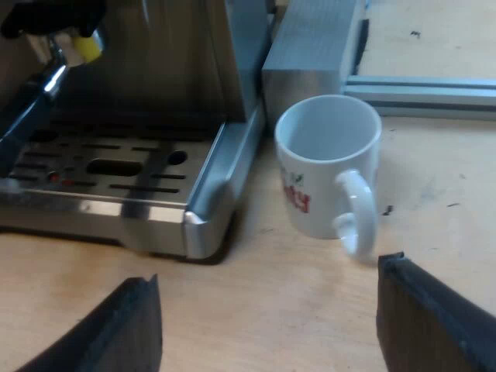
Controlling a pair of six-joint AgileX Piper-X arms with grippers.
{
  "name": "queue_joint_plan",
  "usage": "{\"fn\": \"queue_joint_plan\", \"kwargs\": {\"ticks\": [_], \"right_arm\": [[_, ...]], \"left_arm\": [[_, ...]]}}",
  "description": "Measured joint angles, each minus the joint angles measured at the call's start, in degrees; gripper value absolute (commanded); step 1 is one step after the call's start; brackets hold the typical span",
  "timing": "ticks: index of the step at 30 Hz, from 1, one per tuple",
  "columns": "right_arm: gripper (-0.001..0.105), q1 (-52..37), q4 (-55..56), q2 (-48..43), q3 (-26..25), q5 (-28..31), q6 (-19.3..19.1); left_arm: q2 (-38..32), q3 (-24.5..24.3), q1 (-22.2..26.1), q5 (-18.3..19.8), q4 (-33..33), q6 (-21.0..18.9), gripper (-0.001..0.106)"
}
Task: Grind coffee beans and then tamp
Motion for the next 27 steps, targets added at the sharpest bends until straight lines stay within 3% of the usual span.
{"fn": "queue_joint_plan", "kwargs": {"ticks": [6, 10, 20, 27], "right_arm": [[0.061, 0.0, 0.45, 1.08, -3.47, 0.43, 0.0], [0.061, 1.53, 0.42, 4.63, -7.44, 0.43, 0.0], [0.061, 7.23, 0.77, 14.72, -15.87, 0.21, -3.19], [0.061, 11.49, 3.16, 21.07, -18.6, -3.29, -7.59]], "left_arm": [[0.0, -2.05, -0.66, 0.03, 0.0, -1.0, 0.083], [0.0, -4.7, -3.51, 0.03, -0.02, -1.06, 0.083], [4.9, -8.12, -14.28, 1.38, -0.74, -1.06, 0.083], [10.1, -8.12, -21.65, 5.67, -4.63, -1.06, 0.083]]}}
